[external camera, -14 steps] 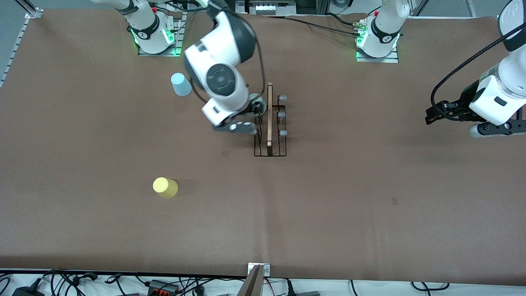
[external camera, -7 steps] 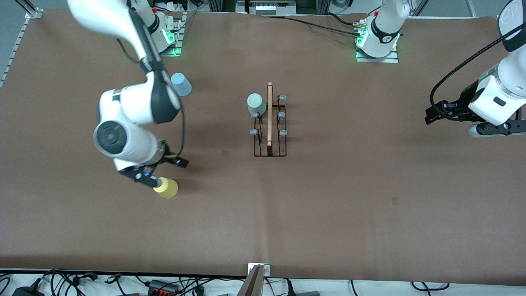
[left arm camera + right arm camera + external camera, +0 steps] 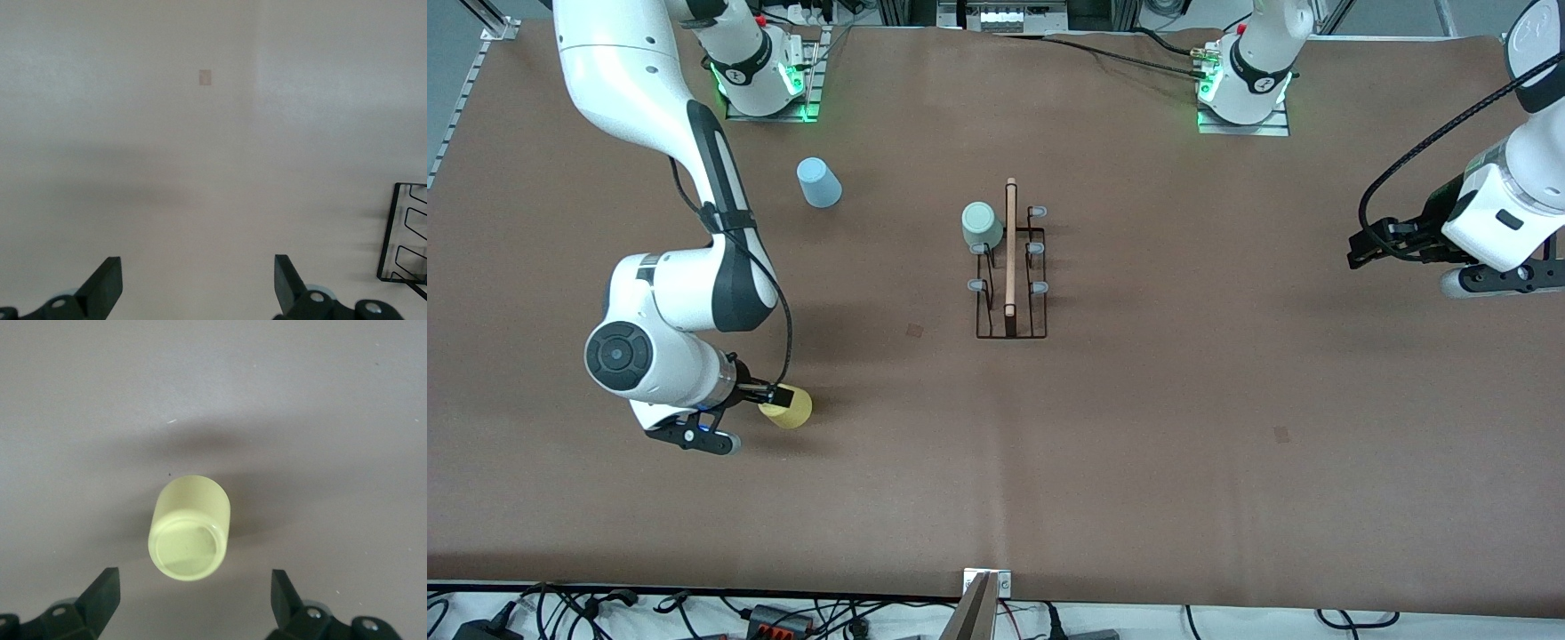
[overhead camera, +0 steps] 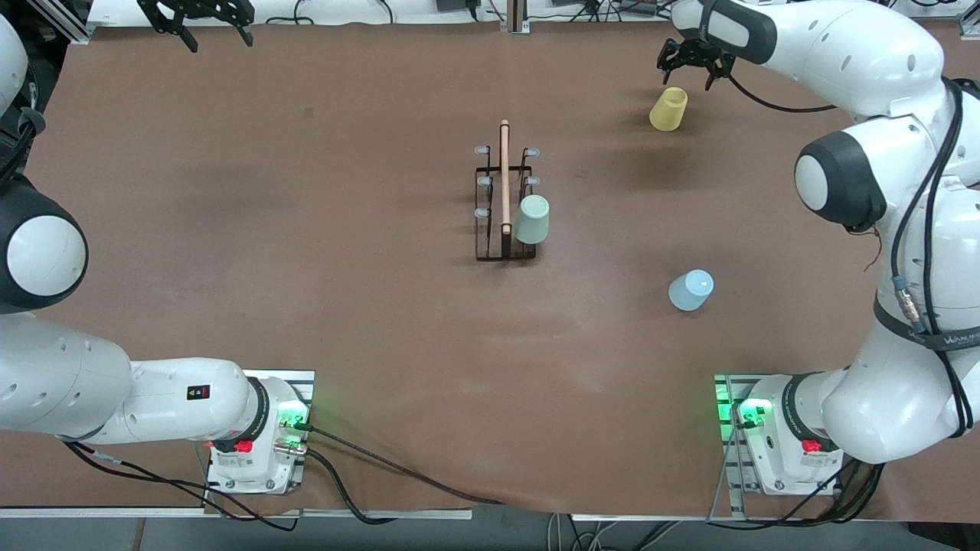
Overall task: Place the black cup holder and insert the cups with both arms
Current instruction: 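Release the blue cup and grasp the yellow cup with the right gripper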
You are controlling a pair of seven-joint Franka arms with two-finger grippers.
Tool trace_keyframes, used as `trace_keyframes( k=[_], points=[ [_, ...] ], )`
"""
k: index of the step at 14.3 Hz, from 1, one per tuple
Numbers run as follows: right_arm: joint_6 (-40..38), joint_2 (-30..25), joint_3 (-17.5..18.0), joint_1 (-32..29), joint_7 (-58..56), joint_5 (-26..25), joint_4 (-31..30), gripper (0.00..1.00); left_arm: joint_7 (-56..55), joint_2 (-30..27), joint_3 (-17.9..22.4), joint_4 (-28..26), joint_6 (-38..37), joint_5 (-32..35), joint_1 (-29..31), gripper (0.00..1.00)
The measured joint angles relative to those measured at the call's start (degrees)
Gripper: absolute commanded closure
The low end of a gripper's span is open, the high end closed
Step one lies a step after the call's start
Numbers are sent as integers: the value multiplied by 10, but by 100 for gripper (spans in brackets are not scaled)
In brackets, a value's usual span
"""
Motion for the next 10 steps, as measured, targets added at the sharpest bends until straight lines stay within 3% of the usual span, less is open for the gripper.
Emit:
trace_keyframes(
  k=[10],
  points=[
    [30, 34, 2, -1, -42, 14, 4, 0, 5, -3, -1, 2, -2, 0, 0, 0]
  ],
)
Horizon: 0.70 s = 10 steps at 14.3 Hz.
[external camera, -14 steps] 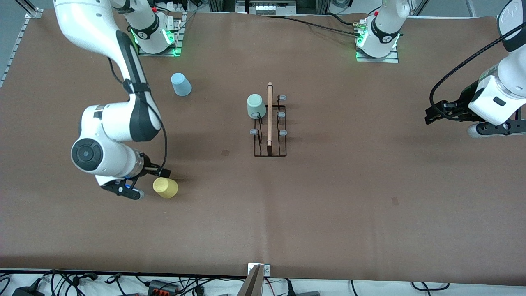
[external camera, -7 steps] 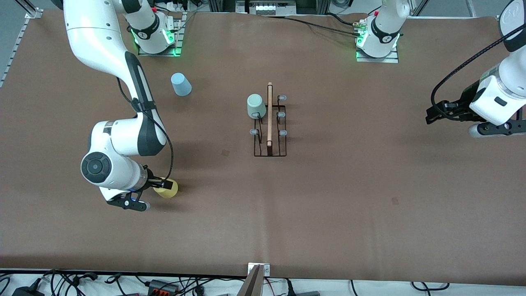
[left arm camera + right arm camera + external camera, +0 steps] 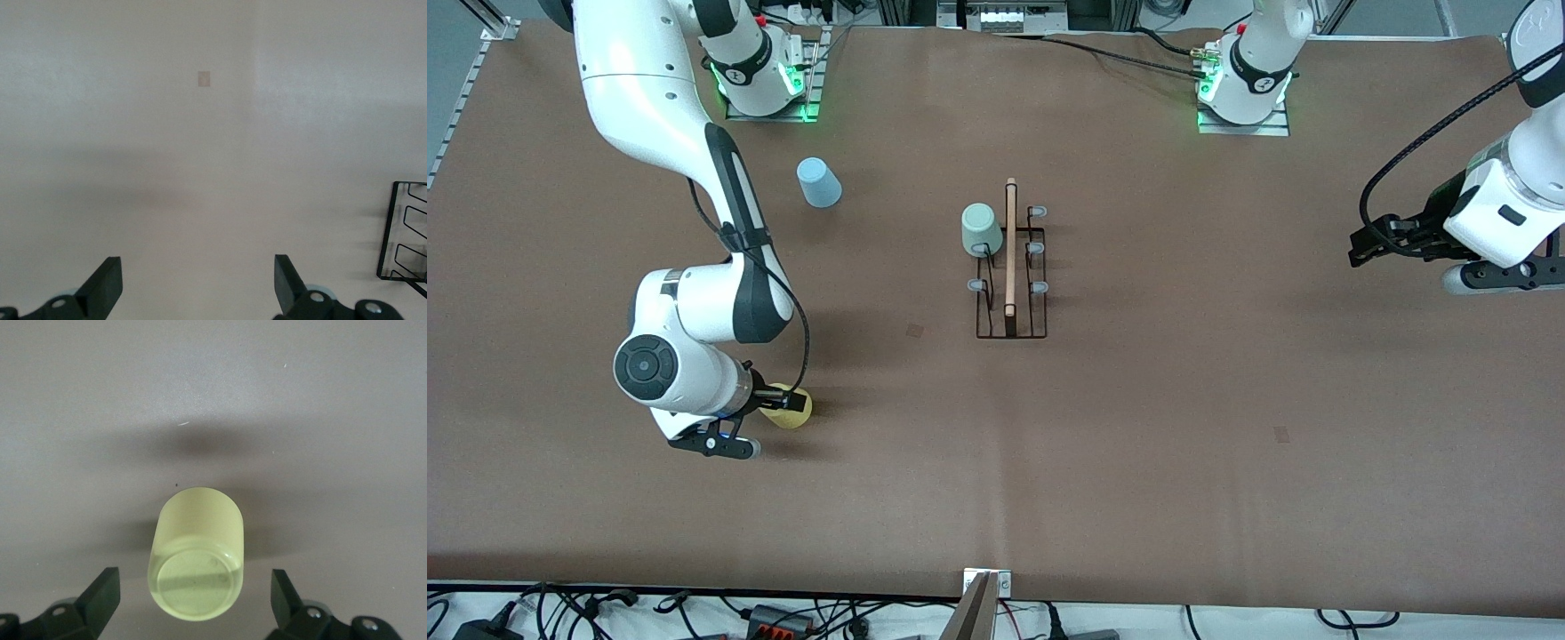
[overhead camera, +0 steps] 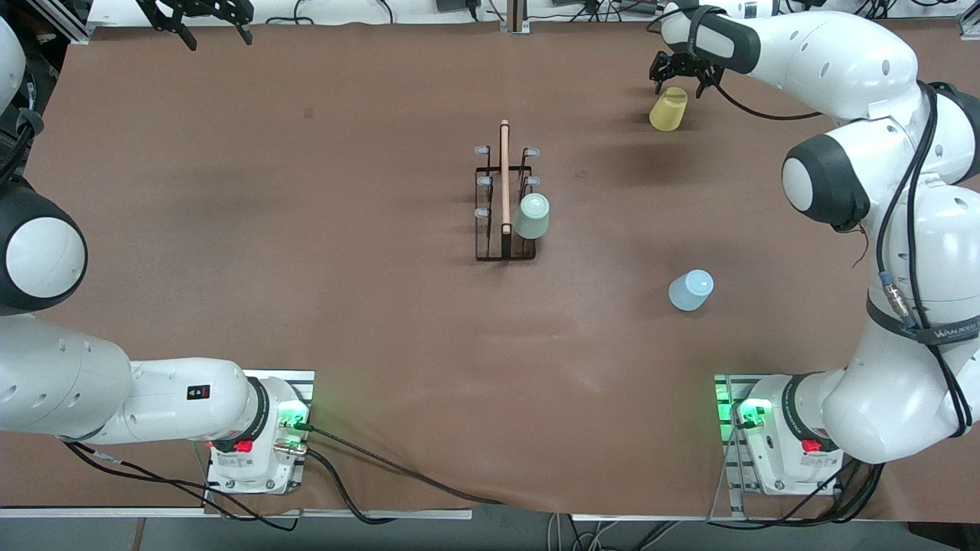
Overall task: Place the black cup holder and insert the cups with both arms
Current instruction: 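Release the blue cup and grasp the yellow cup with the right gripper, then carry the yellow cup with the right gripper onto a rack peg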
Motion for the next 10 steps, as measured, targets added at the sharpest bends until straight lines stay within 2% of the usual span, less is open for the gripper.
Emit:
trace_keyframes(
  k=[3, 5, 6, 8, 10],
  points=[
    [4, 10, 0, -1, -11, 2, 0, 0, 1, 0, 3, 0, 0, 0, 3, 0],
    [6, 13, 0, -1, -13, 2, 0, 24, 3, 0, 3, 0, 0, 0, 4, 0],
    [6, 13, 0, -1, -13, 2, 0, 43, 3, 0, 3, 0, -1, 0, 4, 0],
    [6, 13, 0, -1, -17, 2, 0, 63, 4, 0, 3, 0, -3, 0, 4, 0],
    [6, 13, 0, -1, -31, 2, 2, 74, 4, 0, 3, 0, -4, 0, 4, 0]
  ],
)
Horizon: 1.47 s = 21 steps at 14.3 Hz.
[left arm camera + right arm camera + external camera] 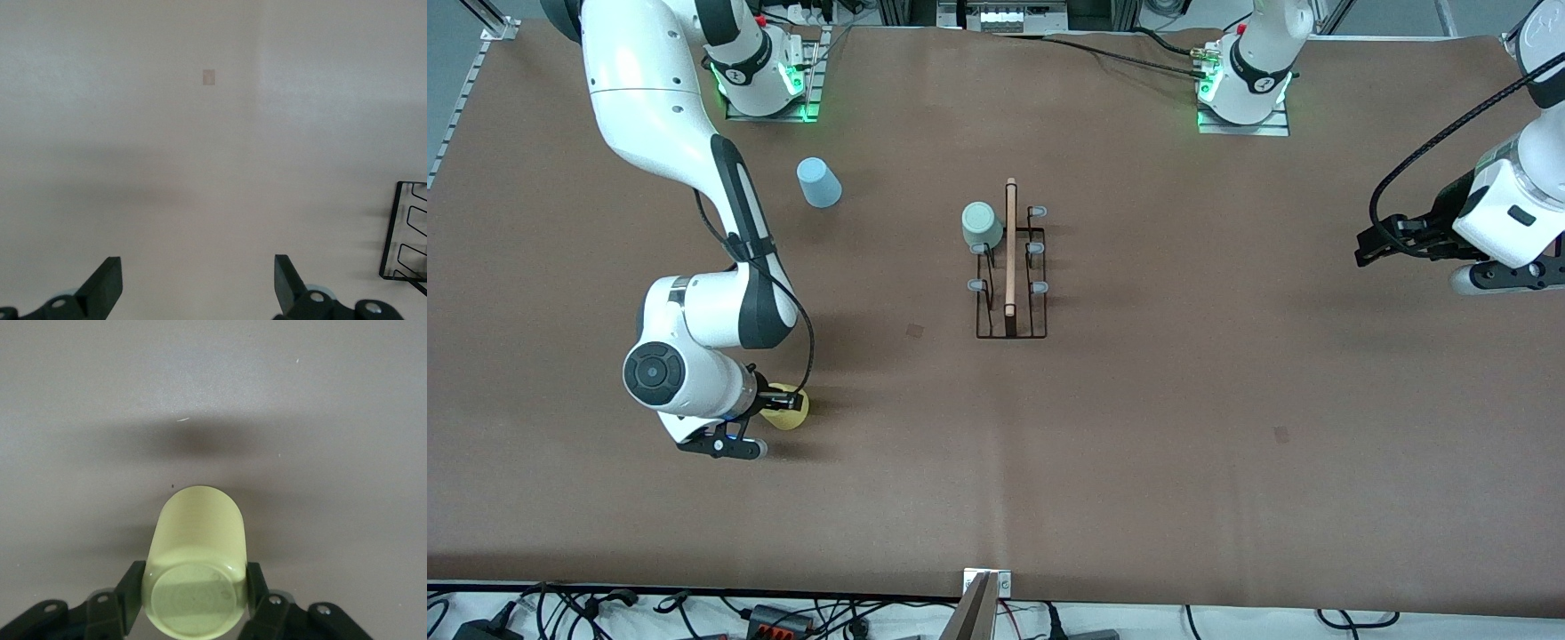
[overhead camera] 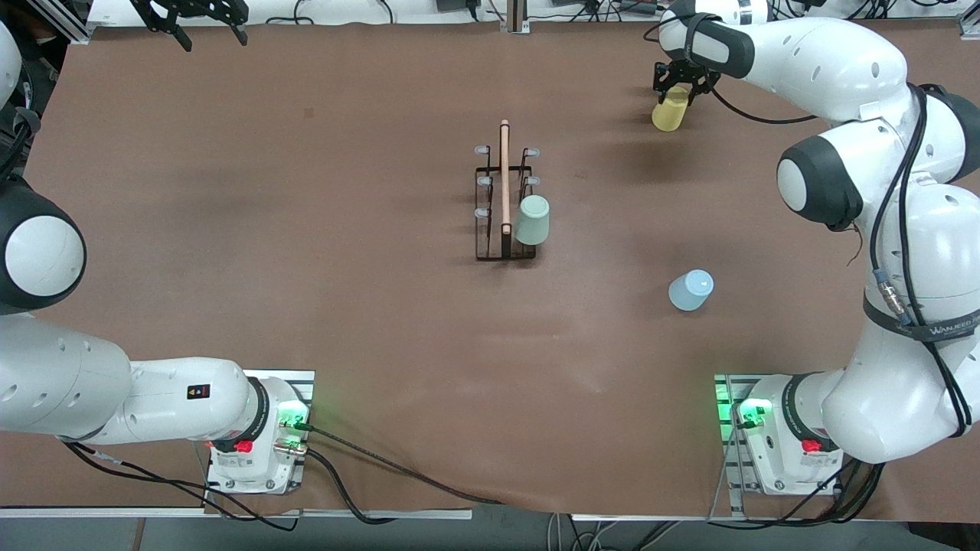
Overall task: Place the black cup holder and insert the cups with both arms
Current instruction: 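Carry the yellow cup with the right gripper onto a rack peg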
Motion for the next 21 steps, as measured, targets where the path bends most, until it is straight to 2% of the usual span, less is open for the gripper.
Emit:
trace_keyframes(
  k=[3, 7, 10, 13, 17, 21],
  points=[
    [-6, -1, 2, 3, -9, 0, 4, 77, 0, 0, 0, 0, -1, 0, 0, 0],
    [-90, -41, 5, 31, -9, 3, 33, 76, 1, 0, 0, 0, -2, 0, 0, 0],
    [-149, -102, 7, 81, 4, 6, 47, 76, 1, -1, 0, 0, -3, 0, 0, 0],
    [-165, -140, 9, 147, 80, 7, 46, 76, 1, -1, 0, 0, -4, 0, 0, 0],
    [-163, -140, 10, 220, 144, 7, 45, 75, 1, -1, 0, 0, -4, 0, 0, 0],
    [-157, -130, 10, 254, 165, 8, 45, 75, 1, -1, 0, 0, -4, 0, 0, 0]
  ],
)
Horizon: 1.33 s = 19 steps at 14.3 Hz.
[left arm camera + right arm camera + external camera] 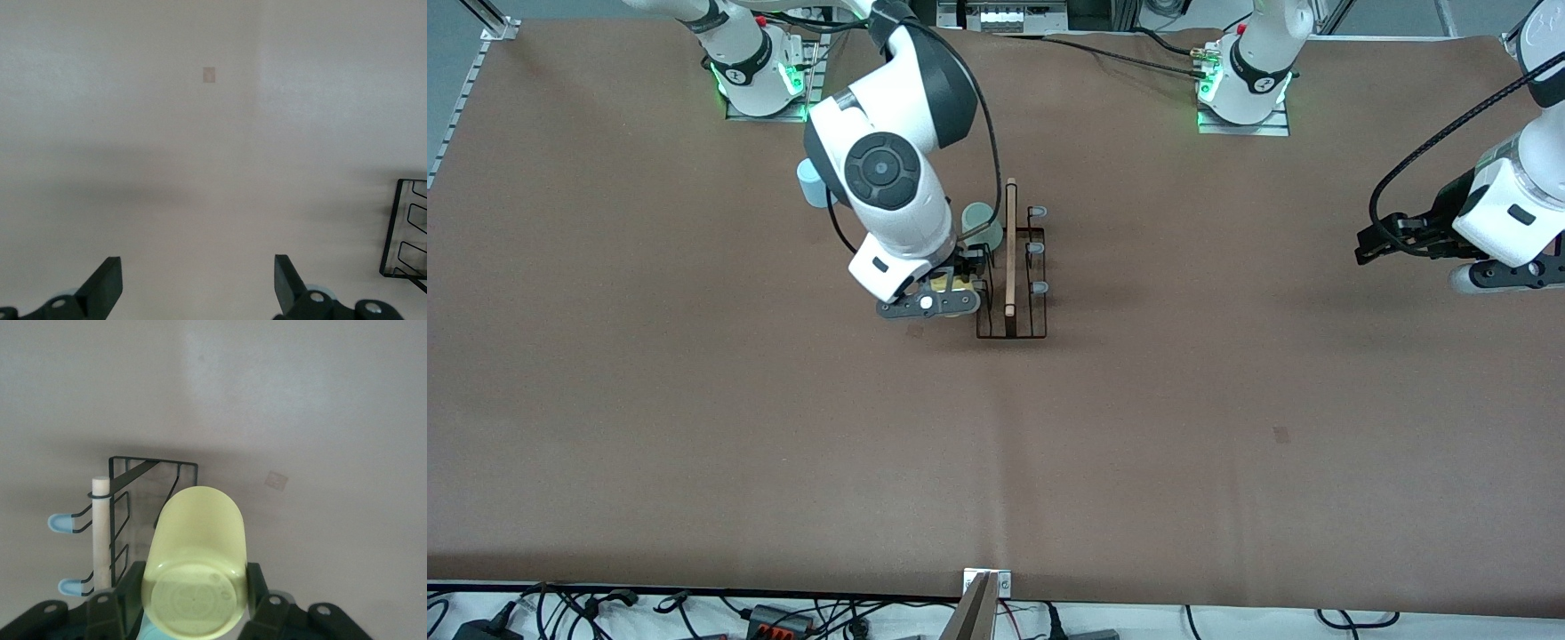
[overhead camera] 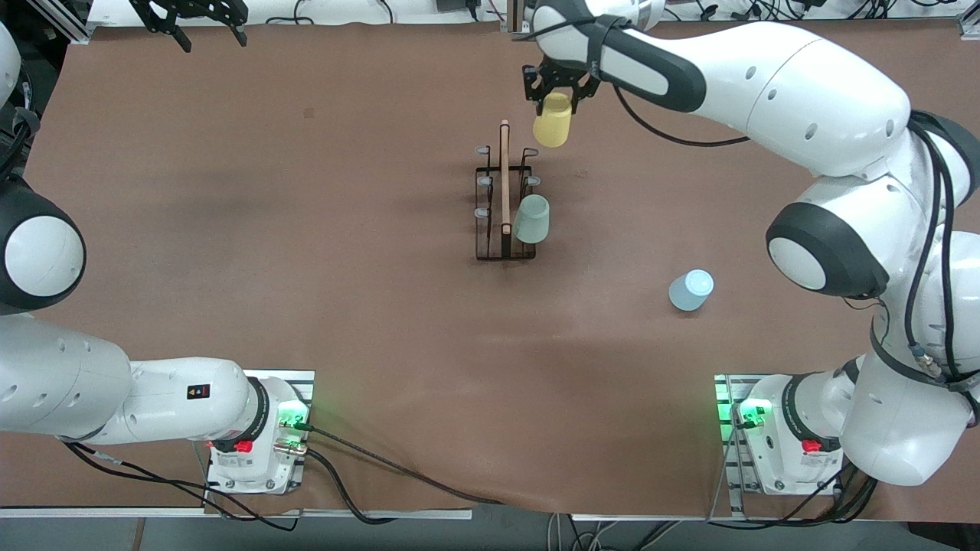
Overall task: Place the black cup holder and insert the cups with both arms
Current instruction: 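Carry the yellow cup with the right gripper onto a rack peg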
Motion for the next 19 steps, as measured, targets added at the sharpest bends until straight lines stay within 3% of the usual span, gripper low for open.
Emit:
trace_keyframes(
  k=[14, 16, 17, 18, 19],
  points=[
    [38, 52, 2, 34, 9, 16, -1, 75, 1, 0, 0, 0, 0, 0, 0, 0],
    [38, 58, 2, 34, 9, 16, -1, 70, 1, 0, 0, 0, 0, 0, 0, 0],
    [38, 62, 2, 34, 9, 16, -1, 45, 1, 0, 0, 0, 0, 0, 0, 0],
    [39, 65, 2, 34, 9, 16, -1, 0, 1, 0, 0, 1, 0, 0, 0, 0],
    [40, 68, 2, 34, 9, 16, -1, 0, 1, 0, 0, 2, 0, 0, 0, 0]
  ],
)
